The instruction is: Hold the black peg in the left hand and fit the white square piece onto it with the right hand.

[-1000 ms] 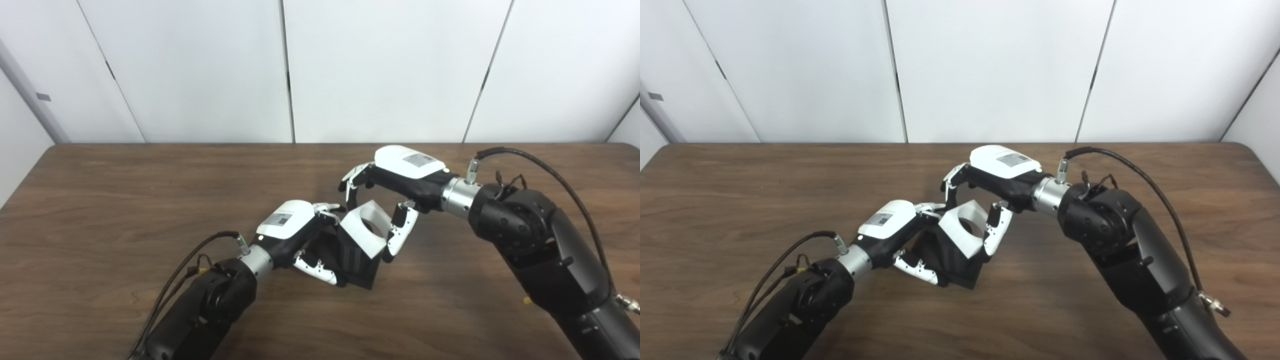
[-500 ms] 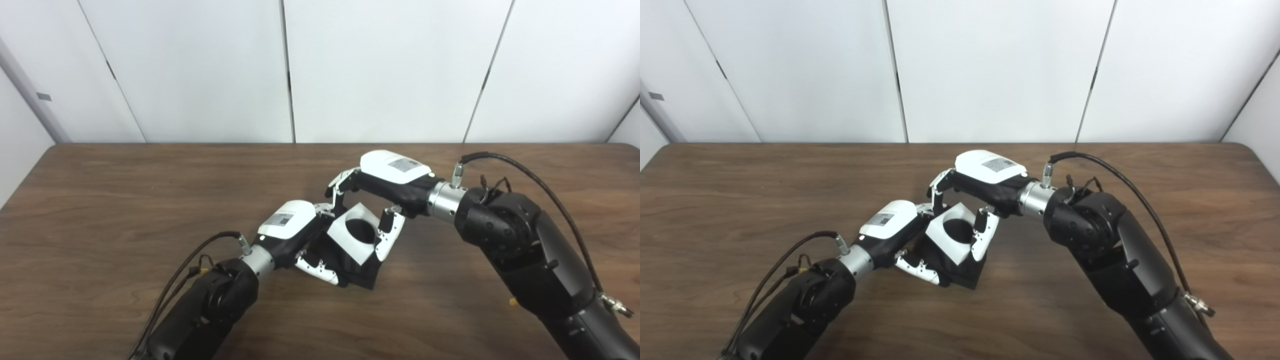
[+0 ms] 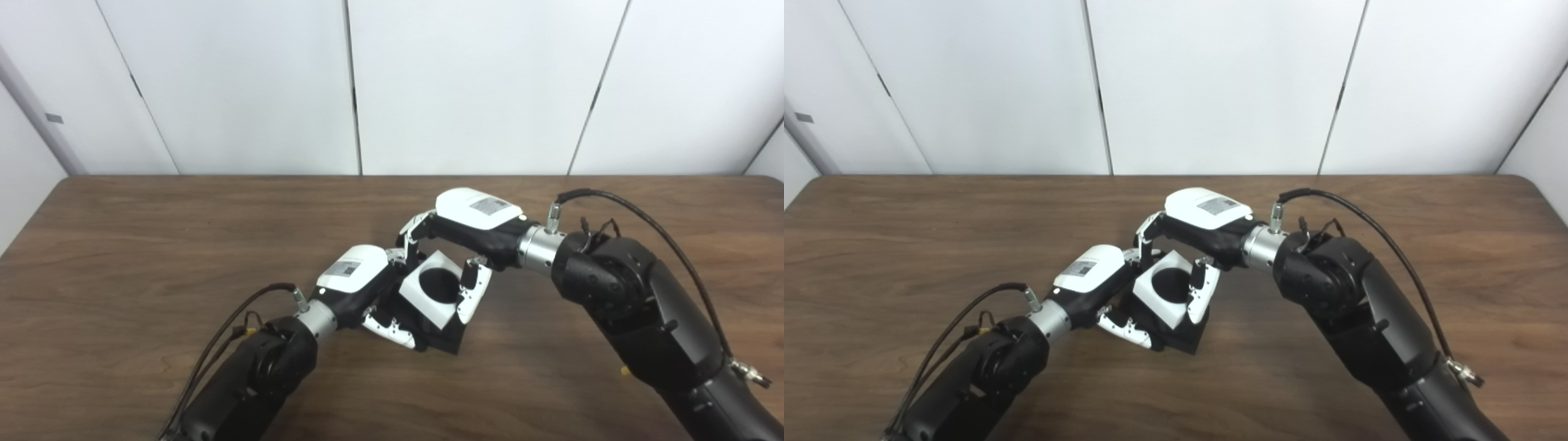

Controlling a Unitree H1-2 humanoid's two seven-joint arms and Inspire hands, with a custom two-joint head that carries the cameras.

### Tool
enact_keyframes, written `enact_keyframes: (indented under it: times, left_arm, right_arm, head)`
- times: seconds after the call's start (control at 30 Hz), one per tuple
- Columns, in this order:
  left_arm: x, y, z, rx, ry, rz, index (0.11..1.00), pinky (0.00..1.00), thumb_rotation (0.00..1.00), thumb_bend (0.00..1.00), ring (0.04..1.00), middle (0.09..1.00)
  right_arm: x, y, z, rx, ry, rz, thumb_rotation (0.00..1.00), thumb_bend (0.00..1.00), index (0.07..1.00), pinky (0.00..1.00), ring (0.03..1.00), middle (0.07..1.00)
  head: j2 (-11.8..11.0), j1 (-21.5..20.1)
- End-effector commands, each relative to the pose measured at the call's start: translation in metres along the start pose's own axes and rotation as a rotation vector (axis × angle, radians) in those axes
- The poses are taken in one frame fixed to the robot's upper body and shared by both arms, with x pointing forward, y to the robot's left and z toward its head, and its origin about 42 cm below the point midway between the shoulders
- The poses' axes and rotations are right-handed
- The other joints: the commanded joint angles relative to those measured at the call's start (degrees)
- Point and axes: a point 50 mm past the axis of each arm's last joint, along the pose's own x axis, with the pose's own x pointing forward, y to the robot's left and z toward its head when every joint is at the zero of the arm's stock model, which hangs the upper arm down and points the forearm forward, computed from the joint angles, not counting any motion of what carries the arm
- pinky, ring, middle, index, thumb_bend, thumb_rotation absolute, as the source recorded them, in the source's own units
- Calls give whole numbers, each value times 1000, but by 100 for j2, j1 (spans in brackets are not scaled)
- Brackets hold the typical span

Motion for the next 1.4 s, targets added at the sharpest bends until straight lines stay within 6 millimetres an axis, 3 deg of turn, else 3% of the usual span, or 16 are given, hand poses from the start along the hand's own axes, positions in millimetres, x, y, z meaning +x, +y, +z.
enact_keyframes:
  times: [0.0, 0.13, 0.2, 0.33, 0.87, 1.17, 1.37]
  left_arm:
    - [-2, -15, -5, 20, 40, -86, 489, 847, 68, 523, 899, 896]
    - [-3, -15, -5, 21, 38, -83, 489, 846, 67, 523, 896, 893]
    - [-3, -15, -6, 25, 37, -84, 489, 839, 67, 523, 896, 895]
    - [-3, -14, -5, 18, 43, -92, 489, 848, 68, 523, 899, 900]
    - [-3, -13, -6, 25, 44, -88, 489, 842, 66, 523, 893, 896]
    - [-5, -11, -8, 18, 47, -90, 490, 849, 65, 523, 897, 899]
    - [-6, -11, -11, 20, 46, -87, 489, 839, 66, 523, 890, 893]
  right_arm:
    - [3, -14, 4, -36, -23, -15, 132, 522, 483, 687, 790, 768]
    - [2, -13, -2, -55, 20, 41, 137, 521, 494, 665, 792, 792]
    - [1, -14, -5, -64, 42, 68, 141, 775, 669, 676, 803, 808]
    - [-2, -16, -10, -71, 65, 90, 160, 874, 731, 681, 813, 826]
    - [-7, -21, -14, -73, 94, 100, 176, 866, 745, 690, 826, 846]
    - [-26, -41, -32, -56, 148, 28, 132, 855, 743, 697, 825, 839]
    - [-51, -48, -51, 19, 197, -112, 81, 833, 723, 652, 782, 809]
  head:
    - [3, 3]
    - [-3, -17]
    - [-4, -24]
    - [14, -15]
    - [16, -53]
    - [5, -93]
    - [-9, -146]
